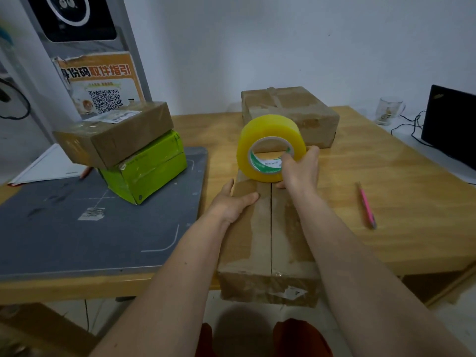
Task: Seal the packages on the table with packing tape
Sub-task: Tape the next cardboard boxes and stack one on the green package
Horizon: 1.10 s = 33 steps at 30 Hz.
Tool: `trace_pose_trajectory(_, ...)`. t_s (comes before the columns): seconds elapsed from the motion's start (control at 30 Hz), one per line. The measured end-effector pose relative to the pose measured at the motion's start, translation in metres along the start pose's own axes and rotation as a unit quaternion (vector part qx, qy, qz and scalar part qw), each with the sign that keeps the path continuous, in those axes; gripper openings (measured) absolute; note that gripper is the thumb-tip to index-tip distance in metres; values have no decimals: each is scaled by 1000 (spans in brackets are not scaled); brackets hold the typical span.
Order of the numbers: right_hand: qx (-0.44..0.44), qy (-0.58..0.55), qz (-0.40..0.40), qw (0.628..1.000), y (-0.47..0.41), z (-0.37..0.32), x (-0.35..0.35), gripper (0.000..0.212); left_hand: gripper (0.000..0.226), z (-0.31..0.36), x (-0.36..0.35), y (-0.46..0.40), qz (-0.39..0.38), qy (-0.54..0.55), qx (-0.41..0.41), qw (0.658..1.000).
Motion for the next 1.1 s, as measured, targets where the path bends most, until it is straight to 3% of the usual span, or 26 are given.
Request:
trace_pose_trajectory(0.27,44,95,101,989,-1,-9,39,35,92,-3,-2,-1,-14,40,3,999)
trace_pose_trajectory(0.43,-57,79,75,992,-4,10,39,39,88,4,-4,2,-19,23,-35,999)
trace_pose_trajectory(0.53,-89,100,52,990,-5,19,39,38,79,23,-2,9,26,-101,-137,985)
trace_pose_trajectory(0.63,-83,108,52,989,-4,19,38,35,72,41,-7,11,71,-360,-194,910)
trace_pose_trajectory(0.7,-68,121,50,989,-3,17,36,33,81,46,-17,9,60,-456,-179,870)
trace_pose_trajectory(0.77,-58,131,56,988,-2,15,35,33,98,51,-26,8,56,-495,-167,851)
trace_pose_trajectory(0.97,-51,136,66,987,-1,13,33,35,140,53,-35,6,34,-513,-118,850)
trace_pose_trajectory(1.1,-43,119,56,990,-2,9,33,33,142,54,-37,7,49,-533,-108,837)
Point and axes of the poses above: each hand's wrist, its own y-axis away from the middle knuckle, its own x-axis out of the back of the hand, z = x × y, the point moved 8 cm from there along -y, towards the middle knuckle, and after that the axes turned 13 degrees about -y, right-handed, at the moved point
